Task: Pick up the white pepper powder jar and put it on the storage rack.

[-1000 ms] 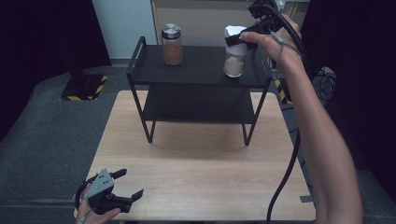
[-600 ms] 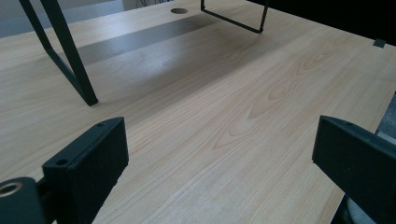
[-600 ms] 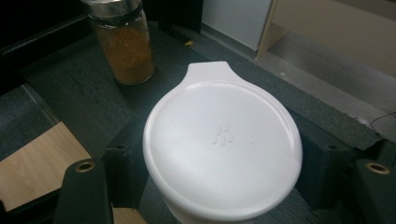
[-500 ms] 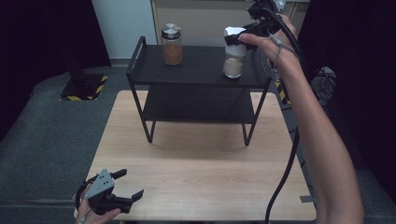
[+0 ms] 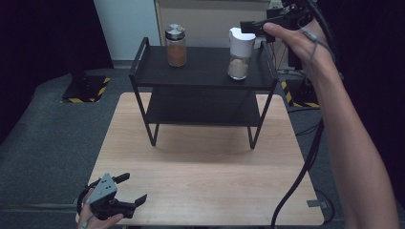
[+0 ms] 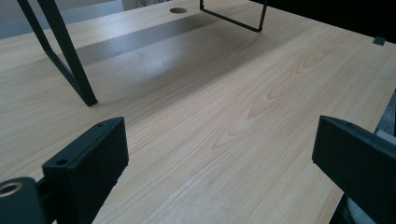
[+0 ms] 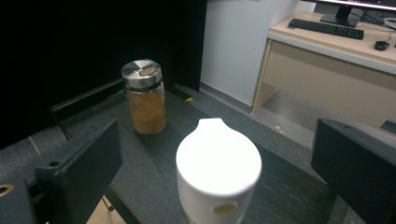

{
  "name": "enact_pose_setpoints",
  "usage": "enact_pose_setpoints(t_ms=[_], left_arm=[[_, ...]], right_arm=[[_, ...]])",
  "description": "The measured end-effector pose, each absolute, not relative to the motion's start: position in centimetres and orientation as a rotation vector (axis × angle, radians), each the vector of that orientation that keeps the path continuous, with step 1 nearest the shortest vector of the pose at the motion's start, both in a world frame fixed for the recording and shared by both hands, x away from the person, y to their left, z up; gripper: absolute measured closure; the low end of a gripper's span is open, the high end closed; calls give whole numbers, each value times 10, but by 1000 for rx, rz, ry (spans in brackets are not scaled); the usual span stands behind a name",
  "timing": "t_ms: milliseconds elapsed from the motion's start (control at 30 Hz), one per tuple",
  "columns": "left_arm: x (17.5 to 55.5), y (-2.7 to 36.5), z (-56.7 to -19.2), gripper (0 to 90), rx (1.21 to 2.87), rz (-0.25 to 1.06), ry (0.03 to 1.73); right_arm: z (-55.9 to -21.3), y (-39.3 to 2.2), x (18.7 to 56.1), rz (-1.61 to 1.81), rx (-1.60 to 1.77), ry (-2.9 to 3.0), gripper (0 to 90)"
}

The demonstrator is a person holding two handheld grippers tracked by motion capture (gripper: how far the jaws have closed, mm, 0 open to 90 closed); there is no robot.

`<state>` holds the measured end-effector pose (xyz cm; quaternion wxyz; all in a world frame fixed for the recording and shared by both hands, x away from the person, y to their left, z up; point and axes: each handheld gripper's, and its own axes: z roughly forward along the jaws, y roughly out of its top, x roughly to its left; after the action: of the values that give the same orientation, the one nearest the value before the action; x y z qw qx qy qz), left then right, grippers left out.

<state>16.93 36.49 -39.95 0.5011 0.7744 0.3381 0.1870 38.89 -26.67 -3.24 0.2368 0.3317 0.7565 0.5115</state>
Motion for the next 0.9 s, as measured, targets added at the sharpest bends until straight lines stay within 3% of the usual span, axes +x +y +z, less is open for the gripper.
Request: enact_pose_setpoints(t_ms=[633, 900], left_arm=[[170, 363, -400, 26, 1864, 450, 831], [171, 363, -400, 26, 1862, 446, 846]], right_arm=[[-36, -302, 340, 1408, 864, 2067, 29], [-64, -314, 317, 1434, 794, 2113, 29]])
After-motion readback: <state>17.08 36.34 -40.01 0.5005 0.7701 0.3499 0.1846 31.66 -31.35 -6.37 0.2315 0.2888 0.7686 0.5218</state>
